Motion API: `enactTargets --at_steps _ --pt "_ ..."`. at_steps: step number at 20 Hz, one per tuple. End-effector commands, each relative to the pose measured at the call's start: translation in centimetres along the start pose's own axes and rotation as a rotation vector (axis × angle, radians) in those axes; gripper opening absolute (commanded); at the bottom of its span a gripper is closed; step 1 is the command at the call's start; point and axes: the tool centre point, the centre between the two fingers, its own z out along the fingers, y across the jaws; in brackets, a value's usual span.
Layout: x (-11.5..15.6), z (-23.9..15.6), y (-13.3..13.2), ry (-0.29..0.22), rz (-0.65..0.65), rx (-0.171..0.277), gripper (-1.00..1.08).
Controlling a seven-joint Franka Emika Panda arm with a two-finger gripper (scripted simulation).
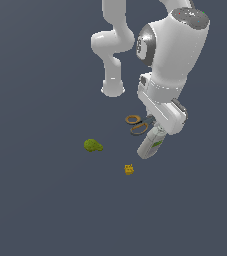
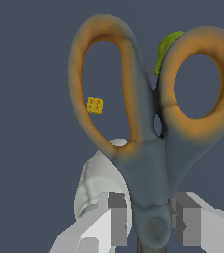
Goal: Pick up a designated object from a clutter of objects.
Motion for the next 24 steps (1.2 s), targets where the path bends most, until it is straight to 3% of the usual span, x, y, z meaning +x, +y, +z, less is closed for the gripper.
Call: enactTargets --at_steps 1,12,24 --pt "-0.5 -2.6 -0.7 0.000 -0.001 0.001 -1.00" --pt "-2.4 -11.7 -3.5 -0.002 -0.002 0.001 -1.00" --pt "-3.1 -15.4 -4.9 -0.002 -0.003 0.001 -1.00"
